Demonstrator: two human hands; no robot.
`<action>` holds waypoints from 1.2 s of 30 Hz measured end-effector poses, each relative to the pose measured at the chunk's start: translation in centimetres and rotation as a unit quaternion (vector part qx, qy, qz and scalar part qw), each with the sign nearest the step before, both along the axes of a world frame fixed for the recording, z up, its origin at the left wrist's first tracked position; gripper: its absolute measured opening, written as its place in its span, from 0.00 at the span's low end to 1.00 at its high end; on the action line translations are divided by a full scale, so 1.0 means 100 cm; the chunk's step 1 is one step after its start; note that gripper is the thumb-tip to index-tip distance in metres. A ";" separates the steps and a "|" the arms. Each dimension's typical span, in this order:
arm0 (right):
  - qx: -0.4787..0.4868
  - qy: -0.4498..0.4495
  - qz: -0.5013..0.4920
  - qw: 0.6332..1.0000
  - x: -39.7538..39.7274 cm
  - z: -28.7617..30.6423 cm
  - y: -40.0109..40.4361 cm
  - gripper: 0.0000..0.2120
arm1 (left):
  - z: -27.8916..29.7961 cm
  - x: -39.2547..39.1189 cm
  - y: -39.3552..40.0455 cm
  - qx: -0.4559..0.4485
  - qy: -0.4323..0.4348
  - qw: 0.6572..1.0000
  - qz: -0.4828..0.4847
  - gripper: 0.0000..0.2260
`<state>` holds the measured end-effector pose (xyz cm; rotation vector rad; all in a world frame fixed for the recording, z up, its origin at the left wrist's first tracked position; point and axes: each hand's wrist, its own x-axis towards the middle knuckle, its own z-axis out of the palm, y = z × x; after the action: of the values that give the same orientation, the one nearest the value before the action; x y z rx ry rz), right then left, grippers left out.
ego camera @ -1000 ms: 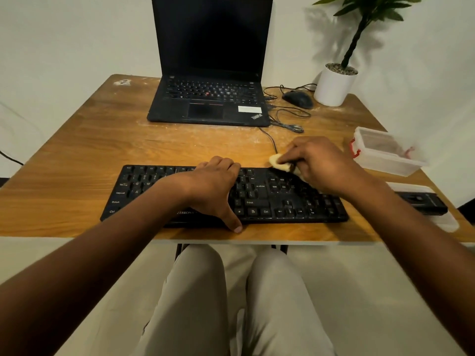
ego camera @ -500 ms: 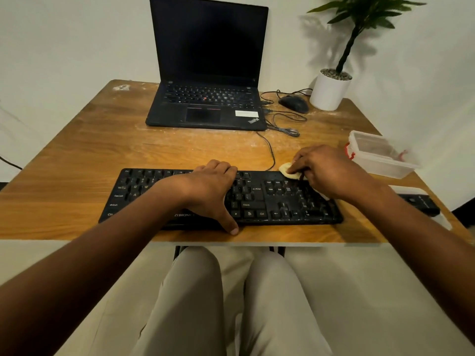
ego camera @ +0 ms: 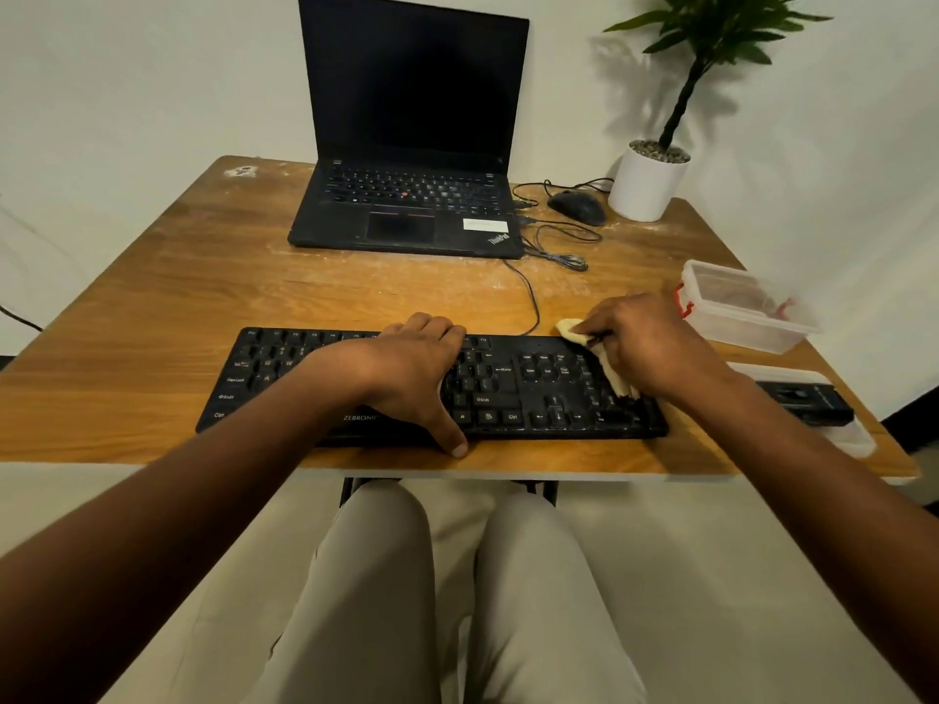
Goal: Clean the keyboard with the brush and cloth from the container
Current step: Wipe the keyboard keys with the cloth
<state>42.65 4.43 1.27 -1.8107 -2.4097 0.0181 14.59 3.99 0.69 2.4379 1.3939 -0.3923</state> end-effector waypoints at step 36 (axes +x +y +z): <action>0.010 -0.062 0.003 0.998 -0.056 -0.014 -0.069 0.27 | -0.005 -0.001 0.005 0.010 0.012 1.000 -0.013 0.62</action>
<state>37.02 -2.43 -0.15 -1.8481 -2.4874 -0.1202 14.50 4.46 0.18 2.4782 1.3832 -0.4172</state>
